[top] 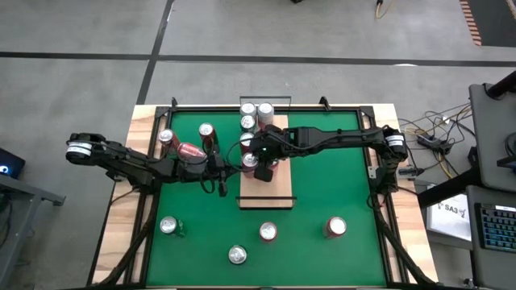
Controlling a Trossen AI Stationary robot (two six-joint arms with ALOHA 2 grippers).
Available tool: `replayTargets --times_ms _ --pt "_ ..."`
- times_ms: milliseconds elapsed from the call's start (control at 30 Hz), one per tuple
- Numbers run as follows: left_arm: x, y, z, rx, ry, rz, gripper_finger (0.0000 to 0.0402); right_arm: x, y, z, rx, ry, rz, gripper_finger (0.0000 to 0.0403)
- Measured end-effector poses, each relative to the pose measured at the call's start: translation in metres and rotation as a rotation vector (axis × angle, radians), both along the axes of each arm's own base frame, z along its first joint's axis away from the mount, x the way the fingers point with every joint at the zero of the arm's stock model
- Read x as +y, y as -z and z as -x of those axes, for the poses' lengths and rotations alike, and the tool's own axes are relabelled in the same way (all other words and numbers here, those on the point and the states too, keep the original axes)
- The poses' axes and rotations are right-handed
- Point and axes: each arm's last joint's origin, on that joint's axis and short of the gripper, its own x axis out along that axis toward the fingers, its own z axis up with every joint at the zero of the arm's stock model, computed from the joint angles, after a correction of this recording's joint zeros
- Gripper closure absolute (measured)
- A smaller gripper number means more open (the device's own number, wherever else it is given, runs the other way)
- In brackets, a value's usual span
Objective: Place canned beverage on shelf
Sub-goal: Put the orange soda can on the shelf and aligned with the other orange soda can
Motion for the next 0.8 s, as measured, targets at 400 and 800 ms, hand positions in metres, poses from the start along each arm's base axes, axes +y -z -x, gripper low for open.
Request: replayTargets --times_ms 400,800 --pt "0.002 0.002 0.001 0.023 -0.055 -0.020 0.0402 0.006 0.001 -0.001 -0.003 -0.010 -0.034 0.0390" --pt "-0.001 -0.014 0.009 -0.013 0.047 -0.021 0.0402 0.007 -0.003 0.001 -0.016 -0.009 -0.005 0.0390"
